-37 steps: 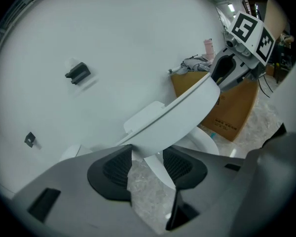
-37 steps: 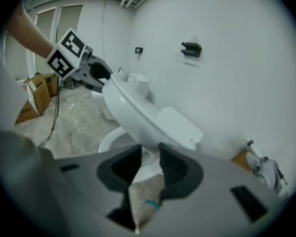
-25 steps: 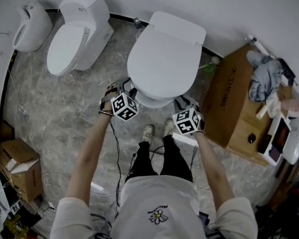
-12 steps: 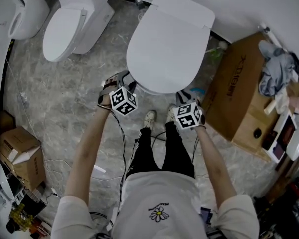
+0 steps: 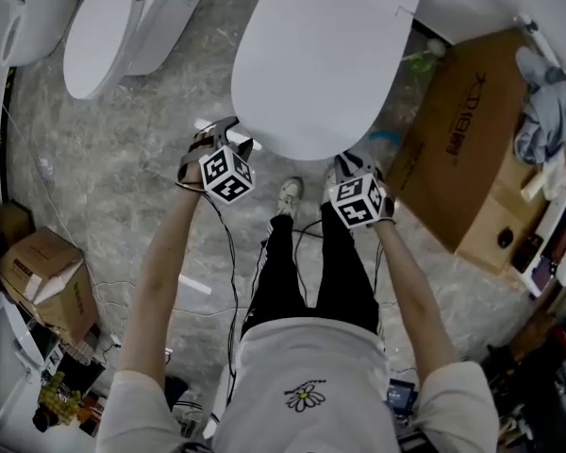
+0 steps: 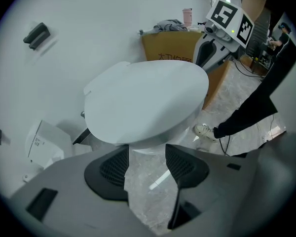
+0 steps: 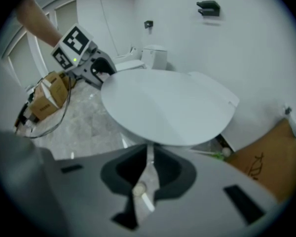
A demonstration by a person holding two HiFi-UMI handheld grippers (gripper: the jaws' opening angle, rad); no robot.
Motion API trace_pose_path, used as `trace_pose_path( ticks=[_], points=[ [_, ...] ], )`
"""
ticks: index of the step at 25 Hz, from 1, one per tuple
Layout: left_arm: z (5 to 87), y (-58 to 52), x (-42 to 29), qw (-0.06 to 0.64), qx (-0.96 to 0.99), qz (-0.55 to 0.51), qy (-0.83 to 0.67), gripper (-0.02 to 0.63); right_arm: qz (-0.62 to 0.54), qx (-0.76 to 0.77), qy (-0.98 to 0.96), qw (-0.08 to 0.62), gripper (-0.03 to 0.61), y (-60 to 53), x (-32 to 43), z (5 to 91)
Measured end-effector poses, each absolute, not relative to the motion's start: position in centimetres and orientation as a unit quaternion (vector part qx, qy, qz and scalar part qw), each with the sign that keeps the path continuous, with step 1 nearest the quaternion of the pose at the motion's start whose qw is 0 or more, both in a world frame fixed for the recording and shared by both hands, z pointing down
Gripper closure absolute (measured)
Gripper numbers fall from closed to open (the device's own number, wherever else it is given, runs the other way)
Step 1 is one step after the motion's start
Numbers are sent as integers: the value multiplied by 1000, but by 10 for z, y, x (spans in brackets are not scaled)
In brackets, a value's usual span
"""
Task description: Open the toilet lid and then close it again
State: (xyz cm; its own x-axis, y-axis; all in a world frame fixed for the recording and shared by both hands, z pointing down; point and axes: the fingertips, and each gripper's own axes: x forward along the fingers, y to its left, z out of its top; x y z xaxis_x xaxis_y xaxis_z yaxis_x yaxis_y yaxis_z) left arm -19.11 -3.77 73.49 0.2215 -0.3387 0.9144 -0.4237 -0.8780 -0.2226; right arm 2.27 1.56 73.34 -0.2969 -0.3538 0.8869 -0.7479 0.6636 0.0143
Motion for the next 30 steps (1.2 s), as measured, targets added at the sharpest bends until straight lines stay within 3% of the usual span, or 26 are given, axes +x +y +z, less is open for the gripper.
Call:
trace_pose_path(
  ticks=[30],
  points=[
    [851,-21,-198,106,754,608,-224,360,282,347,-754,482,528,30,17,838]
  ],
)
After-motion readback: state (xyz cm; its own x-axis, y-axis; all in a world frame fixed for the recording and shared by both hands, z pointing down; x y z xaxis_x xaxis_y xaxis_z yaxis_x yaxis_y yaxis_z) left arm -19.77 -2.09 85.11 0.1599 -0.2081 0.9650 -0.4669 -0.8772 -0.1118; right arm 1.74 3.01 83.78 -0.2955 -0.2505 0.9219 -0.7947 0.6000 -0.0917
